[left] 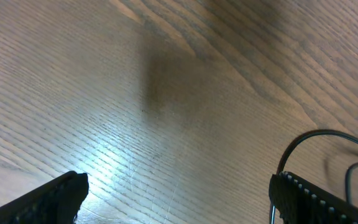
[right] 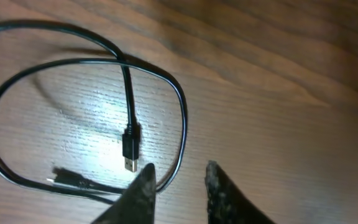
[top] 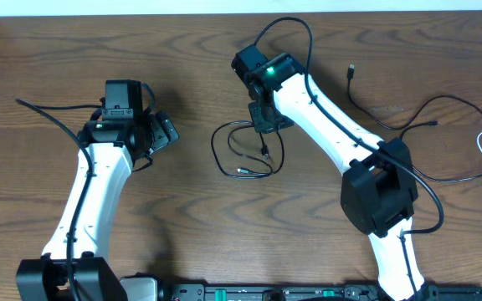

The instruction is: Untangle cables

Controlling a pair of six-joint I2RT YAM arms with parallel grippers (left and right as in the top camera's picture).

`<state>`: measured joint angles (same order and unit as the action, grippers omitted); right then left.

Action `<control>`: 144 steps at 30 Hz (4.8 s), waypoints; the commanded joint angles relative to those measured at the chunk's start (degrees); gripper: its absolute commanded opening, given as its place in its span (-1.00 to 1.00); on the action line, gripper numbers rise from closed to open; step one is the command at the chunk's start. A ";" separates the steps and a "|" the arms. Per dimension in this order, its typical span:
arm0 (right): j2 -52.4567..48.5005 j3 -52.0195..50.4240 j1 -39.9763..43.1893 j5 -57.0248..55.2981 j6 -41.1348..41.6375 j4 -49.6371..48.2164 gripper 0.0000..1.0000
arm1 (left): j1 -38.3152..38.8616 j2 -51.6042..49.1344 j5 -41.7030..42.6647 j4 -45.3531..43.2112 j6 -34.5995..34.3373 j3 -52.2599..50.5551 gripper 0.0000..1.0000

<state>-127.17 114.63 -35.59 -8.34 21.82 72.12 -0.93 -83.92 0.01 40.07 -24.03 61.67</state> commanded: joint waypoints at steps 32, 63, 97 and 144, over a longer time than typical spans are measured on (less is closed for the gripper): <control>-0.46 -16.55 -1.05 8.04 -1.62 -12.50 0.78 | -0.13 -0.31 -0.70 0.17 -0.28 0.44 0.96; -0.44 -23.19 -1.36 4.24 5.35 -20.92 -0.98 | -0.13 -0.31 -0.70 0.17 -0.28 0.44 0.96; 2.82 -17.73 23.65 -20.55 1.20 -3.63 -0.98 | -0.13 -0.31 -0.70 0.15 -0.28 0.44 0.96; 2.75 -18.08 53.48 7.96 -10.88 -11.13 0.35 | -0.13 -0.31 -0.70 0.17 -0.28 0.44 0.96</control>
<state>-126.08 96.03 18.76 -9.78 17.93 61.76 -0.93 -83.92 0.01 40.07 -24.05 61.67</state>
